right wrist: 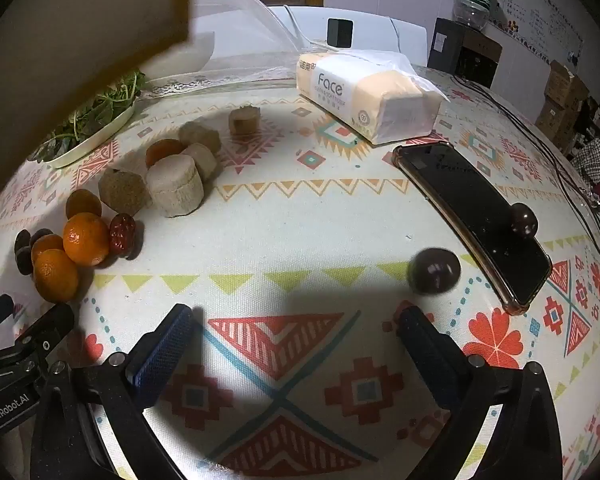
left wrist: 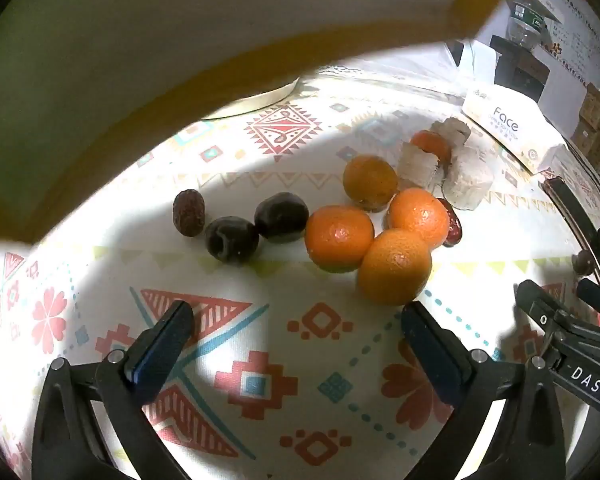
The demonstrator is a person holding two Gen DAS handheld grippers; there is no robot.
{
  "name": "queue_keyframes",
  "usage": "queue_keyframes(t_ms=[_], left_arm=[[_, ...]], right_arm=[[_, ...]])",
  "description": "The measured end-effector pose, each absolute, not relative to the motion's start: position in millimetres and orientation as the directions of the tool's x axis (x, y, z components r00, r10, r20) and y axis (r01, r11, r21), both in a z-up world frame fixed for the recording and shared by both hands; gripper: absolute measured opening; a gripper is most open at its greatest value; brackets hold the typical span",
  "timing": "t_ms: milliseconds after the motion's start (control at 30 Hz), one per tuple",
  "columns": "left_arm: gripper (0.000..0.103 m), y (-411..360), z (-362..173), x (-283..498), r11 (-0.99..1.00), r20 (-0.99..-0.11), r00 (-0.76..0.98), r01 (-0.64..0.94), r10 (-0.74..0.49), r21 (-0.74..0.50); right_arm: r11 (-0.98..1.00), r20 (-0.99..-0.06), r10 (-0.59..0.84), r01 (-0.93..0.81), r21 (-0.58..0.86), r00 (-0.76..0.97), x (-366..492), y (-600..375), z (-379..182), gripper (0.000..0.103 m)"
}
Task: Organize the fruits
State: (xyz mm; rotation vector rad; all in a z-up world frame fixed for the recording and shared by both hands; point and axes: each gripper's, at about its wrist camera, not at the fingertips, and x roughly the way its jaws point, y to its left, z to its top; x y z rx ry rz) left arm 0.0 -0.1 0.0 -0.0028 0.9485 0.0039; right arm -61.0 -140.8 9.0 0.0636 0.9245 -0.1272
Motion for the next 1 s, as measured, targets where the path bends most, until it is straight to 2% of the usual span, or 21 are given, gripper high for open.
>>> queue_keyframes(t_ms=[1000], left_arm=[[0.103, 0.1, -0.1, 0.1, 1.0, -0.812, 0.583, -0.004, 0.001, -0.002]], right_arm=[[0.991, -0.802, -0.087, 0.137, -0.007, 0.591, -60.9, -140.7, 8.8, 0.103]])
